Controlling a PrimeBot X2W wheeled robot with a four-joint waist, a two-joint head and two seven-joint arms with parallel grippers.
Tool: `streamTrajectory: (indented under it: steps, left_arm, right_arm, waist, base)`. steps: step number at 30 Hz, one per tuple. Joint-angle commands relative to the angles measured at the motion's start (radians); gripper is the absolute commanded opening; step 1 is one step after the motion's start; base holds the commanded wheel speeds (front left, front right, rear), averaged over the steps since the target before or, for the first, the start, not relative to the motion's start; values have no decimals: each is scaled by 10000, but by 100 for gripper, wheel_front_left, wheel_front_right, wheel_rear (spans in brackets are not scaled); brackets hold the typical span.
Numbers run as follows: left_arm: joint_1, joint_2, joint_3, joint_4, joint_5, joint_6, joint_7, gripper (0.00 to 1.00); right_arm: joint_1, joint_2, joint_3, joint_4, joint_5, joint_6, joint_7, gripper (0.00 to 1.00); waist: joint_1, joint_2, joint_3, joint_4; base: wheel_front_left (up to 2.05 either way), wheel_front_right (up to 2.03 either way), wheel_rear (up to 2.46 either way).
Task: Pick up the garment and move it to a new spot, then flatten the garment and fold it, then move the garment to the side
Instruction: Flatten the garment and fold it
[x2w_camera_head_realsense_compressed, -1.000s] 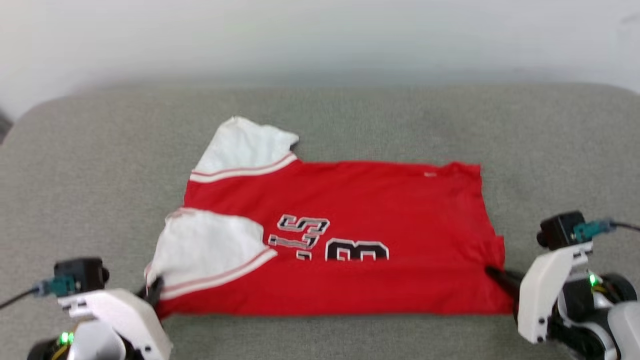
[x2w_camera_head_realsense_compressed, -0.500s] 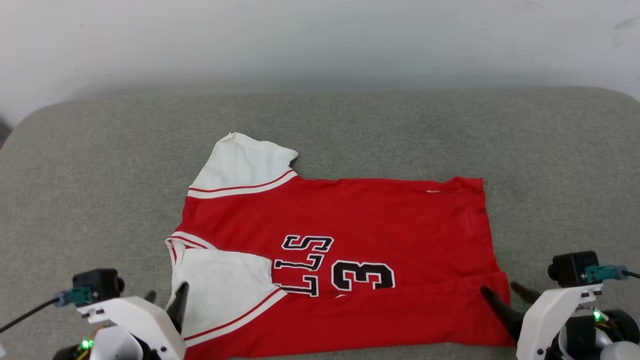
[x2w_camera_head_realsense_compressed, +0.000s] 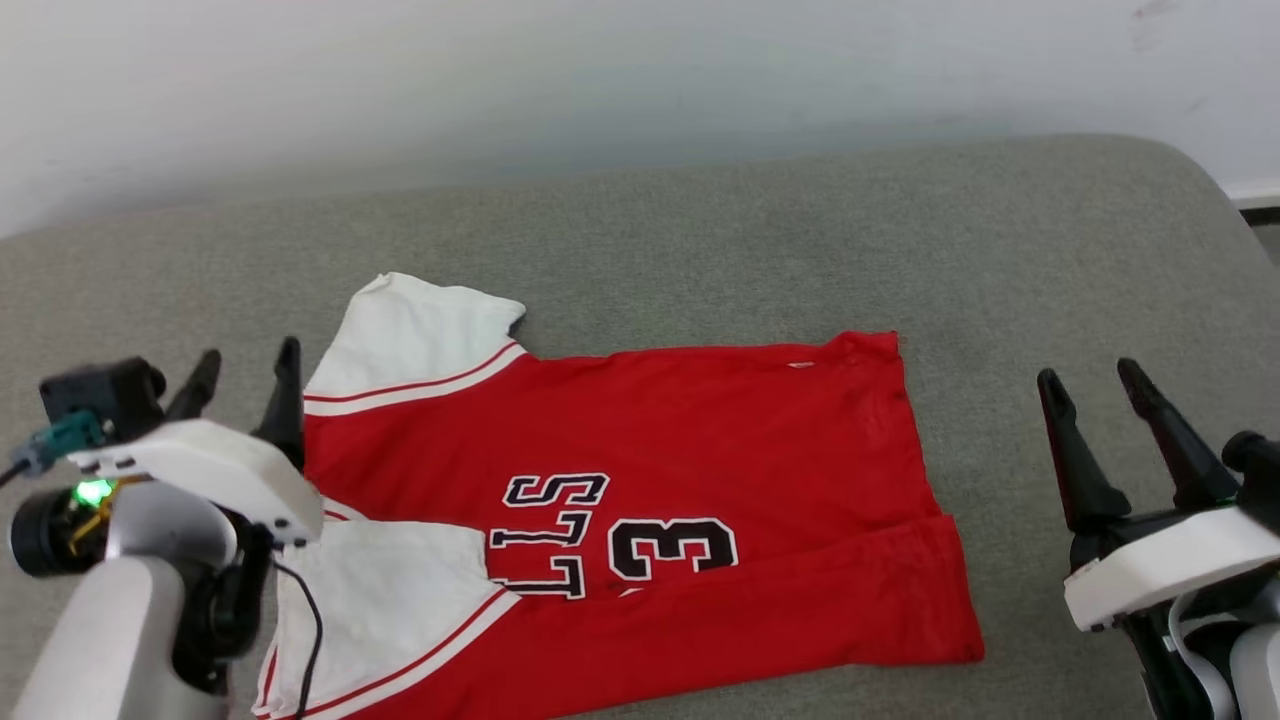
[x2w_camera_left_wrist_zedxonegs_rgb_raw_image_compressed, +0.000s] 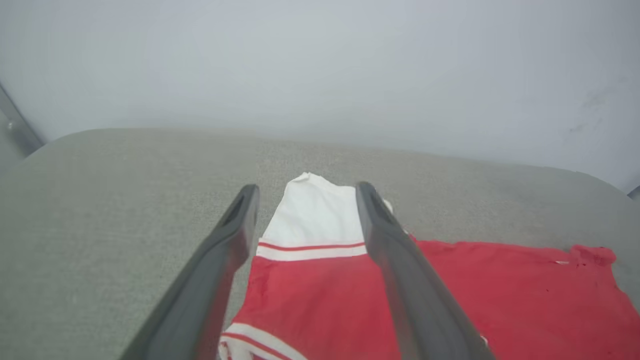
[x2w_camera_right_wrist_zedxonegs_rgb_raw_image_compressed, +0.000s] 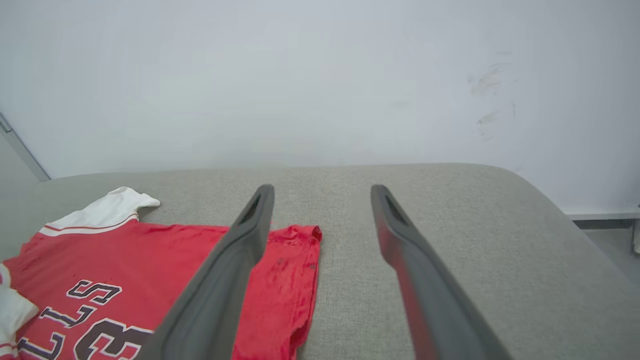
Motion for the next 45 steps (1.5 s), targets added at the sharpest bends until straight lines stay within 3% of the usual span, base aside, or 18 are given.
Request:
streamTrajectory:
  steps: [1, 10, 17, 23, 26, 30, 31, 32, 38, 45]
  left_arm:
    - [-311, 81, 39, 63, 66, -29, -11, 100]
    - [-3095, 1059, -131, 1067, 182, -423, 1570, 100]
    - [-5019, 2419, -177, 2095, -481, -1200, 4484, 100]
    - [-5712, 3463, -83, 2598, -1127, -1304, 7083, 100]
    - [-5686, 3571, -13, 2691, -1499, -1211, 7825, 100]
    - [-5366, 3193, -105, 2852, -2032, -1077, 8572, 100]
    - [-5274, 3036, -138, 2873, -2183, -1043, 8737, 22]
    - [-5185, 2919, -172, 2893, -2303, -1003, 8913, 0]
    - [-5052, 2690, -86, 2818, -2381, -815, 8601, 0]
    - [-5714, 2501, -45, 2429, -1994, -998, 7383, 0]
  right_arm:
    - [-203, 105, -3, -134, -18, -4, -65, 100]
    - [-1176, 503, -126, -1409, -468, -4, -244, 100]
    - [-1706, 660, -56, -1796, -435, -4, -303, 100]
    - [-1876, 878, 149, -1630, -300, -4, -477, 100]
    - [-1914, 959, 191, -1466, -250, -4, -578, 100]
    - [-1977, 969, 175, -1202, -138, -5, -624, 100]
    - [-1987, 956, 163, -1137, -106, -5, -594, 100]
    - [-2033, 939, 163, -1102, -52, -4, -583, 100]
    - [-2247, 666, 256, -754, 710, -4, -49, 100]
    - [-3289, -350, 824, 521, 2340, -4, 1801, 100]
  waist:
    - [1, -1, 344, -313]
    - [1, -1, 2436, -1324]
    - [1, -1, 3795, -1932]
    - [1, -1, 4564, -2360]
    - [1, -1, 4861, -2474]
    - [1, -1, 5090, -2563]
    - [1, -1, 5109, -2572]
    - [1, -1, 5122, -2581]
    - [1, -1, 5001, -2457]
    - [1, -1, 4449, -1749]
  base:
    - [0, 0, 0]
    - [0, 0, 0]
    - [0, 0, 0]
    - [0, 0, 0]
    - [0, 0, 0]
    - [0, 0, 0]
    - [0, 0, 0]
    - [0, 0, 0]
    - [0, 0, 0]
    - [0, 0, 0]
